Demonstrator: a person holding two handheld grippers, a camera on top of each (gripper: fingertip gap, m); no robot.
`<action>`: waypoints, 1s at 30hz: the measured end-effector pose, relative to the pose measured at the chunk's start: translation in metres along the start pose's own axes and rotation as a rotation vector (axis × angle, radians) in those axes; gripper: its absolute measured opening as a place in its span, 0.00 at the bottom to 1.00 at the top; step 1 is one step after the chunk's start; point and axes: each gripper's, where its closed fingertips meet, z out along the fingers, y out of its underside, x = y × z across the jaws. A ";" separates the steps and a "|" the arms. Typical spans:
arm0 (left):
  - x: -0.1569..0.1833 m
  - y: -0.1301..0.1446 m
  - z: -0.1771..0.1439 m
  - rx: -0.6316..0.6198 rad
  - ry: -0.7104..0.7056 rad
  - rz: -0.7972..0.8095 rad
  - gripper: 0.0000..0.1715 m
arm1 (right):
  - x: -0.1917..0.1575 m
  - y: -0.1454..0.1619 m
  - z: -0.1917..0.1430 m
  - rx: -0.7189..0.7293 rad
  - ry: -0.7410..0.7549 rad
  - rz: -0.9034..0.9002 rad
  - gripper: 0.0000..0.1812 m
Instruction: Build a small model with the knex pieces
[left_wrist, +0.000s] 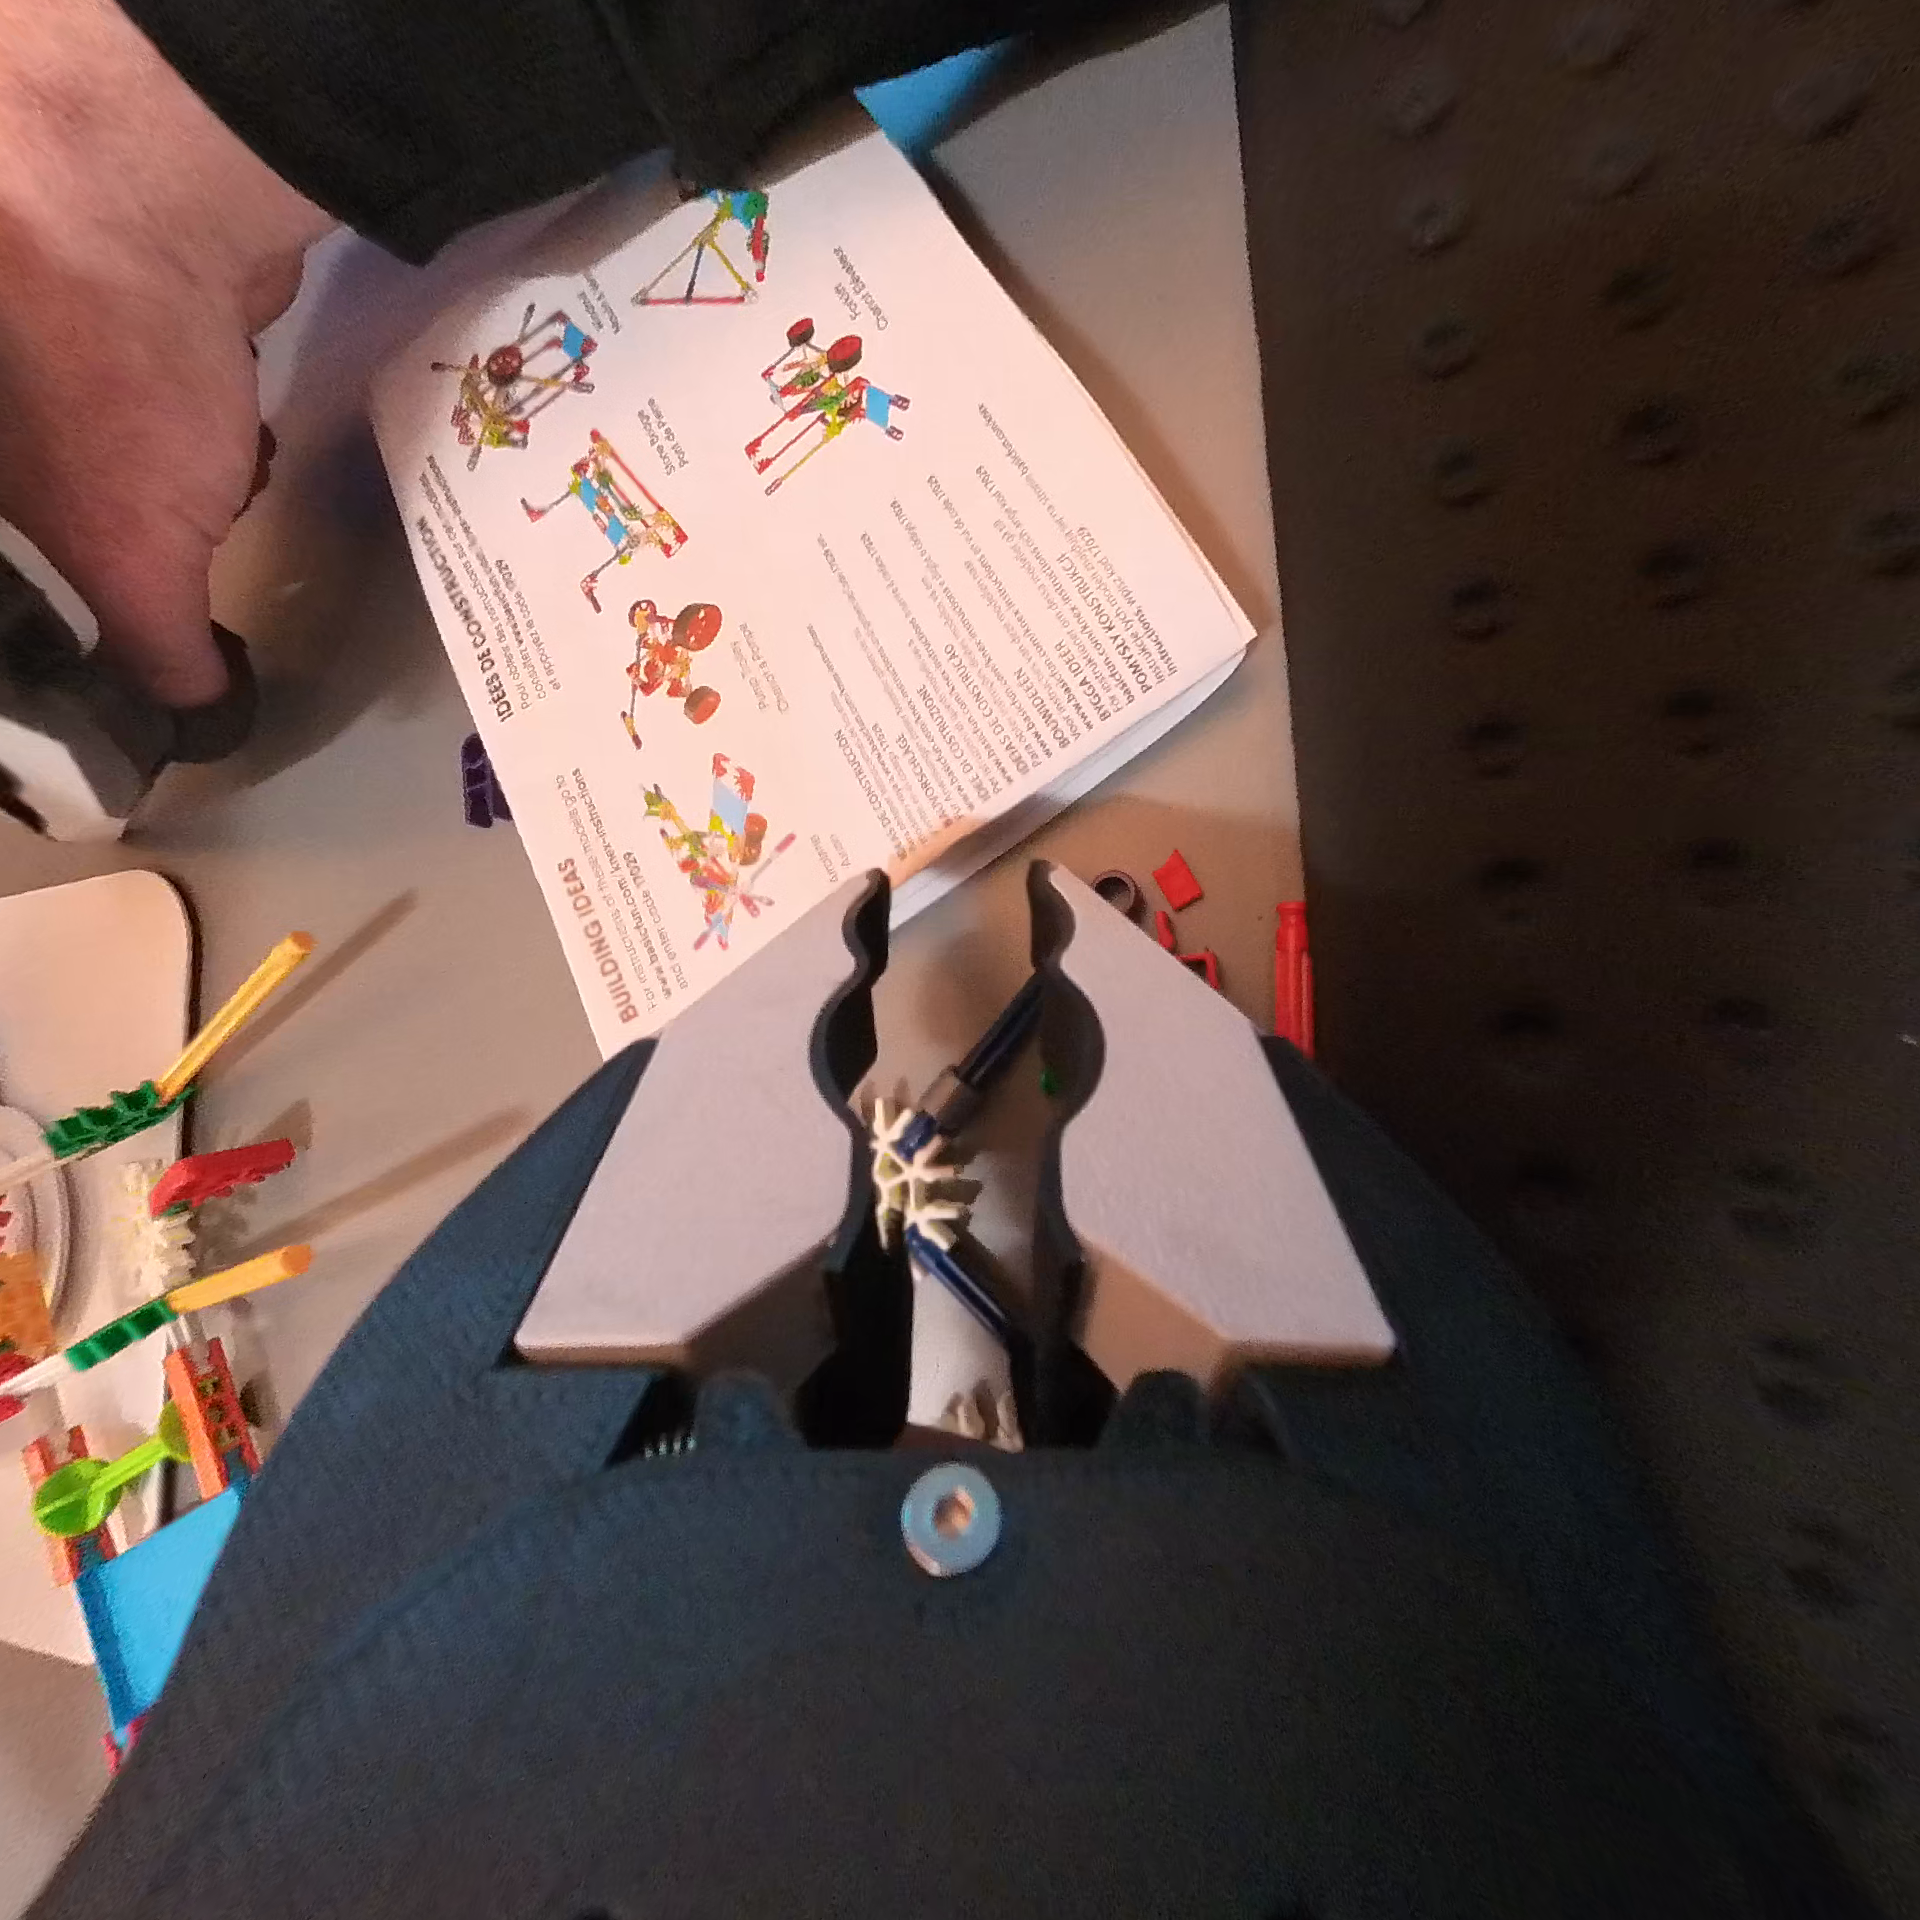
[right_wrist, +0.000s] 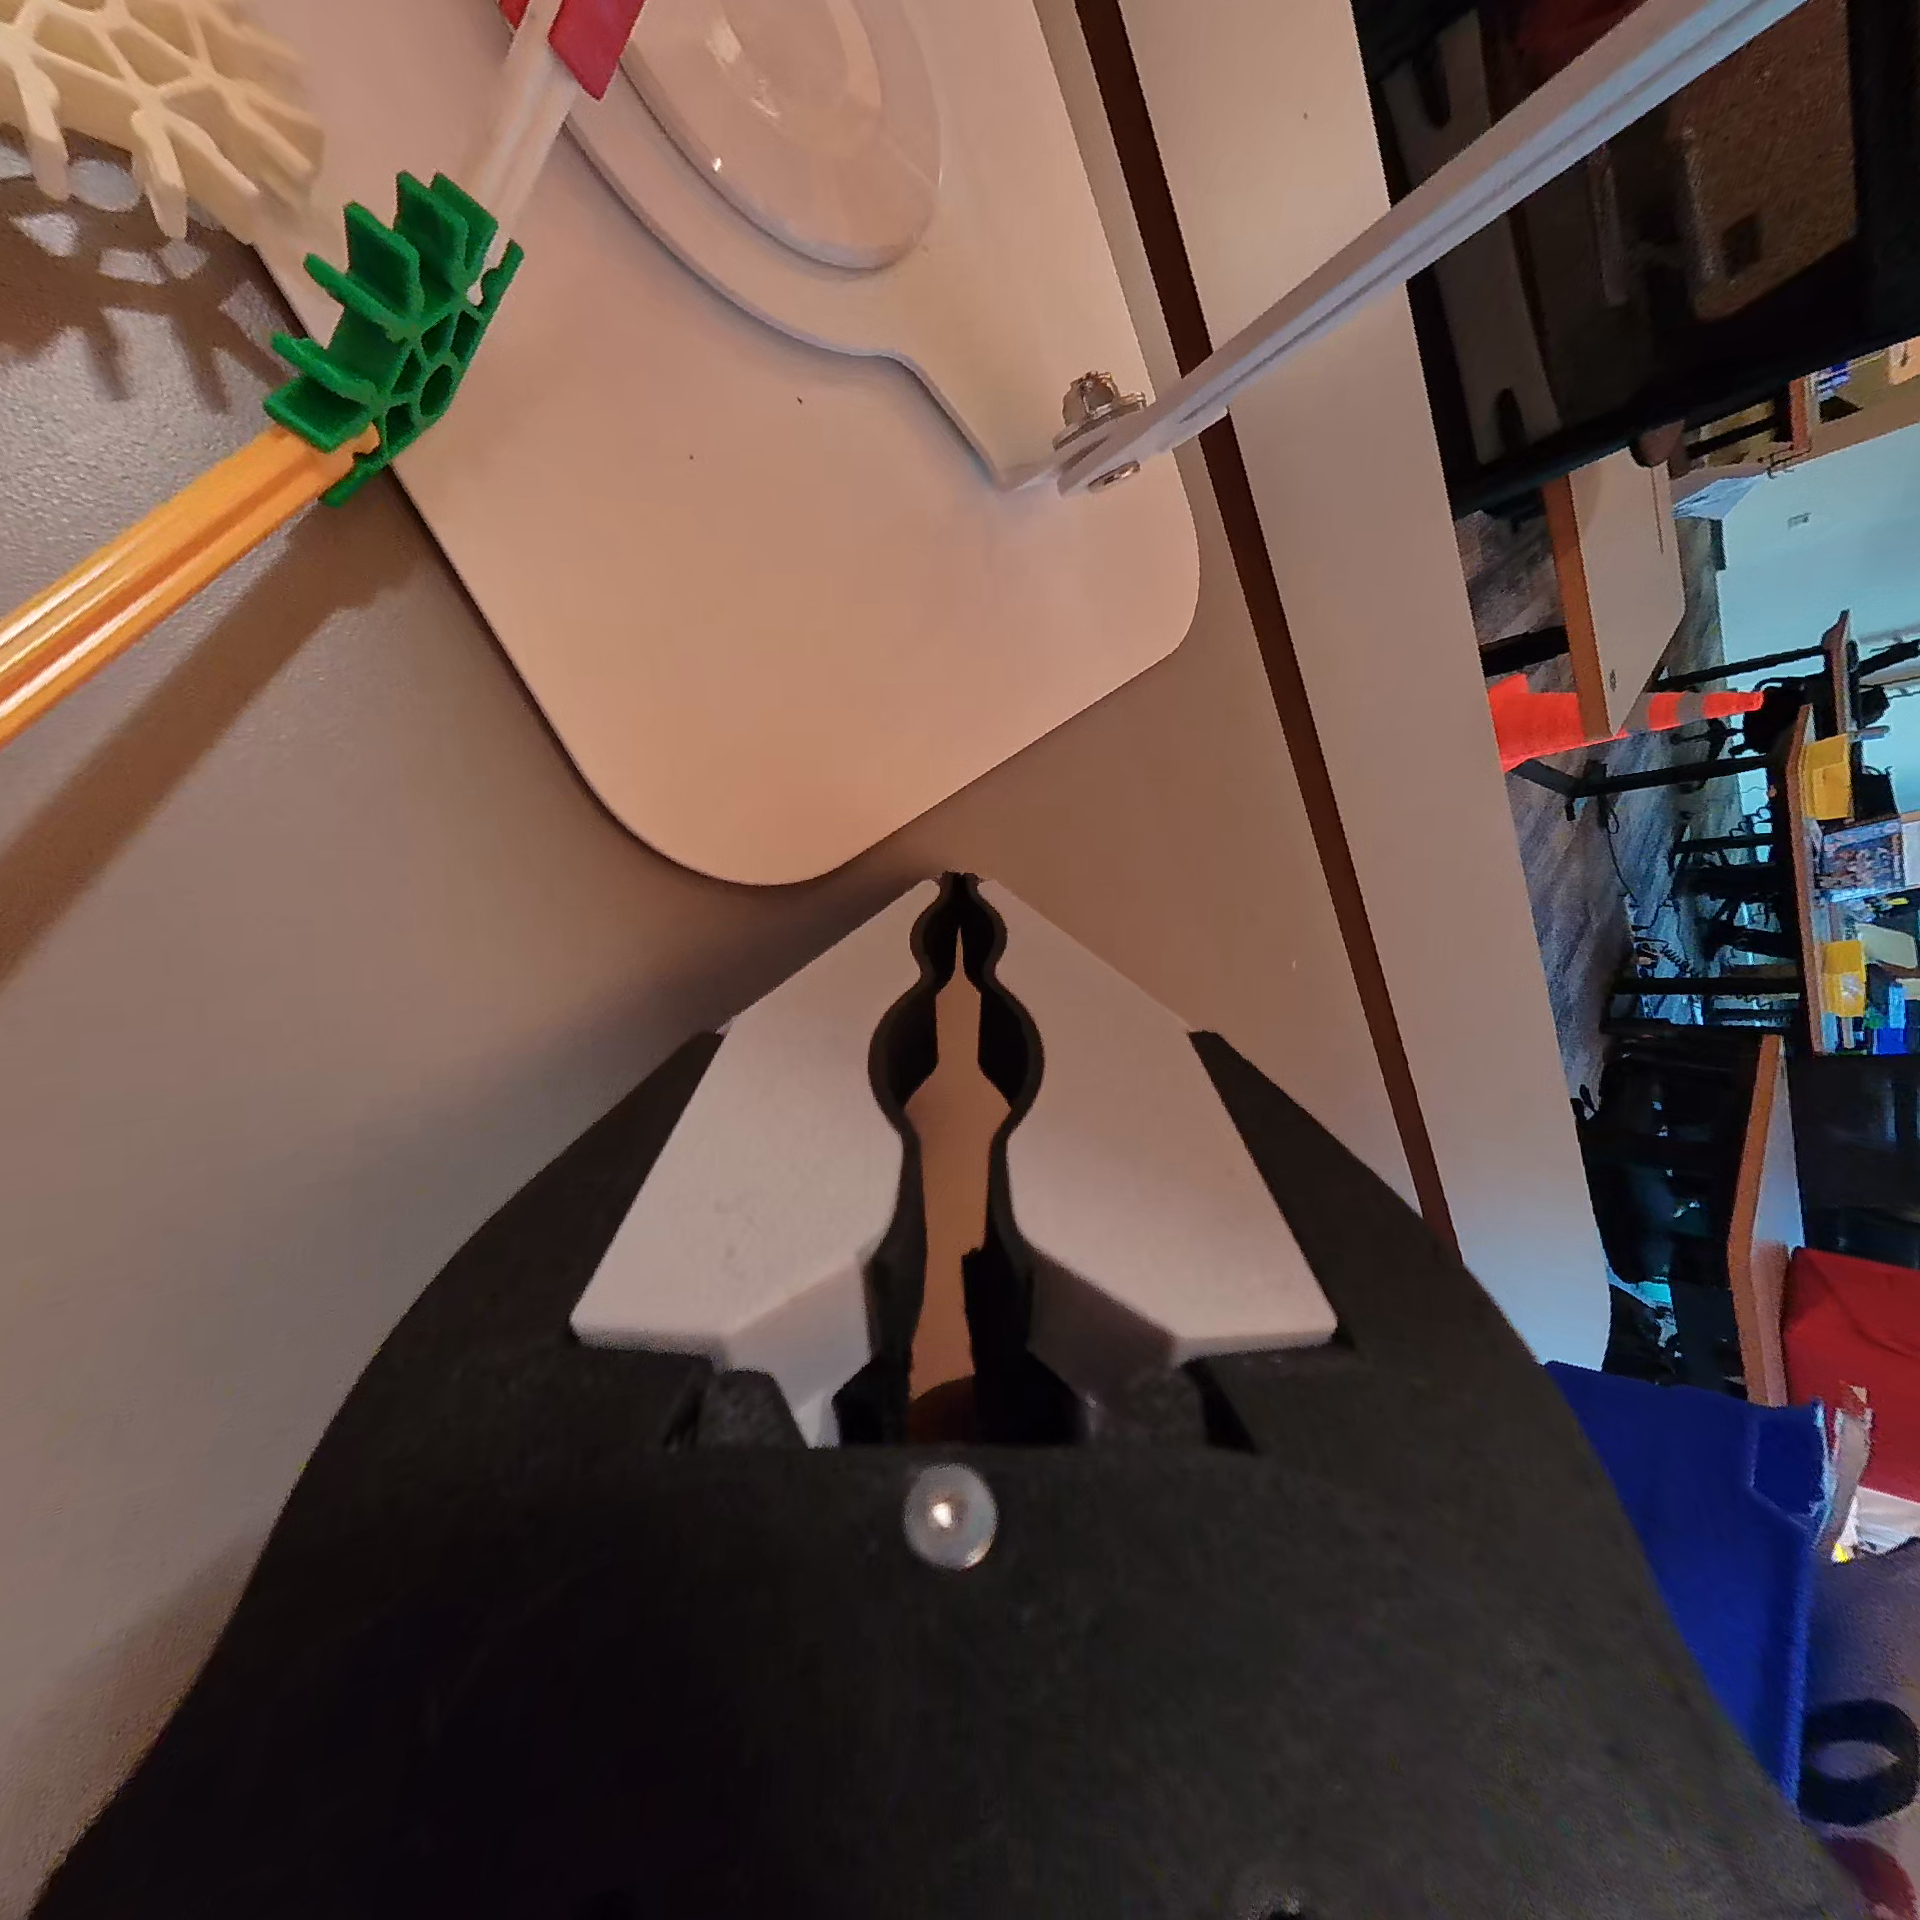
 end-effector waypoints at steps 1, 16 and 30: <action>-0.002 0.000 -0.003 0.005 0.001 -0.003 0.15 | 0.000 0.000 0.000 0.000 -0.001 -0.001 0.00; -0.097 0.056 -0.045 -0.099 -0.358 -0.088 0.12 | 0.000 -0.027 -0.018 0.080 -0.002 -0.051 0.05; -0.118 0.086 -0.038 -0.201 -0.465 -0.086 0.14 | -0.009 -0.049 -0.031 0.163 -0.045 -0.046 0.05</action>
